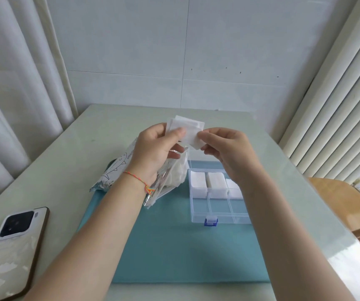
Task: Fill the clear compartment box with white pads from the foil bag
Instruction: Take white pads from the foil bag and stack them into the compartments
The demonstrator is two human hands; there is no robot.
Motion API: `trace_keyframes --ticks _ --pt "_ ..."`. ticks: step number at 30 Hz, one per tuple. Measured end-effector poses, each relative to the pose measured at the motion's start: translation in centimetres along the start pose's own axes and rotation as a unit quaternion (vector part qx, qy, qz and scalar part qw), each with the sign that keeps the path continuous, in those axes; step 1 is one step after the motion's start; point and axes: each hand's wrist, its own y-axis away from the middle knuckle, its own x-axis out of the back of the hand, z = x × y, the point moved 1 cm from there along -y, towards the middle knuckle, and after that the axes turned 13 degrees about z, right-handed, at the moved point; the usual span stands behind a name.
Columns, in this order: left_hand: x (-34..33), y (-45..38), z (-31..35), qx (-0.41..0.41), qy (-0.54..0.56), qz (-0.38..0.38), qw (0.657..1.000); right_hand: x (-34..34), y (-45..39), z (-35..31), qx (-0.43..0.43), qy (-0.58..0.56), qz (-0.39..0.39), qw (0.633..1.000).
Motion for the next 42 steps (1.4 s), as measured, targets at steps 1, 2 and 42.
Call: trace_keyframes --ticks 1,2,42 --pt "0.1 -0.2 -0.2 0.022 0.012 0.000 1.000 0.0 -0.1 0.1 0.000 -0.003 -0.003 1.000" --pt "0.2 -0.4 -0.5 0.041 0.020 0.000 0.999 0.2 -0.2 0.1 0.001 -0.004 -0.005 1.000" --pt "-0.6 -0.1 -2.6 0.073 -0.100 -0.024 0.992 -2.0 1.0 1.5 0.190 0.315 0.024 0.930"
